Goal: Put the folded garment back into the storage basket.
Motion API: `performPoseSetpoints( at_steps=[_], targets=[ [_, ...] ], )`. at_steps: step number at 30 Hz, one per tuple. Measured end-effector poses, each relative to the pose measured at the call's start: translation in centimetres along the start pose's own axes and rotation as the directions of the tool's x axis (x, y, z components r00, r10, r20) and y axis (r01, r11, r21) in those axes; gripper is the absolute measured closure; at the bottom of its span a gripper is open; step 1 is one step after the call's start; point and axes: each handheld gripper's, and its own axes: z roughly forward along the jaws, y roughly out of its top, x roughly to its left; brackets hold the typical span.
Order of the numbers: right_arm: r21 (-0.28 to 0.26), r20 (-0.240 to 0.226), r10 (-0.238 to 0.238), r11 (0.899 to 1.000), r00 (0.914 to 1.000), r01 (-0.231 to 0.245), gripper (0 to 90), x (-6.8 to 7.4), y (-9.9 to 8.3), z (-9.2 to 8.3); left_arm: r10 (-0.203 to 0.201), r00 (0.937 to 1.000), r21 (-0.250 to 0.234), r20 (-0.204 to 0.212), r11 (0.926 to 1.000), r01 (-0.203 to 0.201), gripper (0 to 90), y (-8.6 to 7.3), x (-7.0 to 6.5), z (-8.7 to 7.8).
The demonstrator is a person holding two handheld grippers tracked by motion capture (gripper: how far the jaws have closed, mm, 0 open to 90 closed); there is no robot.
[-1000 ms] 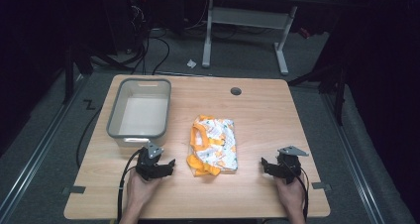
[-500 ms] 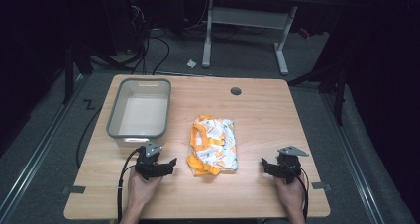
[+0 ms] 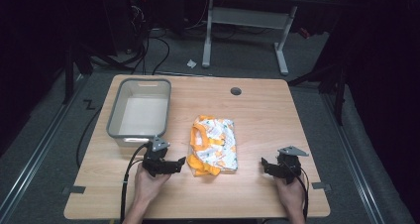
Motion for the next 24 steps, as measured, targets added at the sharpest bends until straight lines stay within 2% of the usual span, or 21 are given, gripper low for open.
performPoseSetpoints(
  at_steps=[14, 24],
  targets=[
    [-0.001, 0.001, -0.001, 1.000, 1.0000, 0.001, 21.2, 0.0, 0.0, 0.0, 0.031, 0.9994, 0.017, 0.017, 0.9994, -0.032, 13.0, 1.7, -1.6, 1.0],
    [-0.001, 0.001, -0.001, 1.000, 1.0000, 0.001, 21.3, 0.0, 0.0, 0.0, 0.020, 0.9996, 0.025, 0.021, 0.9995, -0.020, 10.7, 3.2, -2.1, 1.9]
  ],
)
